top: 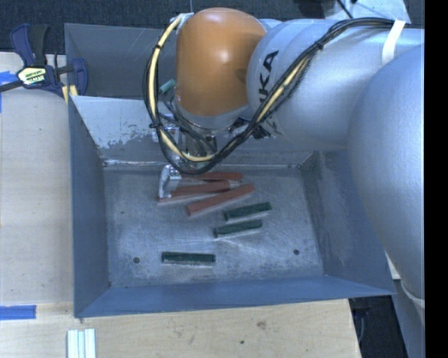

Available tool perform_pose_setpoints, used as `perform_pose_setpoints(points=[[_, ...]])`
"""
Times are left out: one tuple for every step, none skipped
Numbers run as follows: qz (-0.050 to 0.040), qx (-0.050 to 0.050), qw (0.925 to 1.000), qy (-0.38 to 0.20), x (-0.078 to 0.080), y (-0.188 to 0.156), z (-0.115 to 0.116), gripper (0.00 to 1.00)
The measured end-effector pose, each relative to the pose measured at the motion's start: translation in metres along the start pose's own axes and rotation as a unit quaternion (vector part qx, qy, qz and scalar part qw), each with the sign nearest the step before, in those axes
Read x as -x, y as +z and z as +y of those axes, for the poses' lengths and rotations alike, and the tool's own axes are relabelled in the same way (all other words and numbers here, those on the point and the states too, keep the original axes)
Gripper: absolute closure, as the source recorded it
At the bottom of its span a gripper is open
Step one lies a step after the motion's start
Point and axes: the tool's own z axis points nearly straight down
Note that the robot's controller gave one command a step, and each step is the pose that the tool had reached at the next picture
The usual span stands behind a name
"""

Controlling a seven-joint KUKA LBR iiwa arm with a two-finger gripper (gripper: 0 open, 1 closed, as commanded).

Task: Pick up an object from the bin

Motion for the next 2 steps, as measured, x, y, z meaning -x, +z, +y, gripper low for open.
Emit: perform_pose_setpoints(points=[[-0.0042,0.001,1.0,0.001,0.002,-0.005,-0.001,0.0],[-0.0047,0.0,0.9976,-0.07,-0.02,0.101,-0.075,1.0]])
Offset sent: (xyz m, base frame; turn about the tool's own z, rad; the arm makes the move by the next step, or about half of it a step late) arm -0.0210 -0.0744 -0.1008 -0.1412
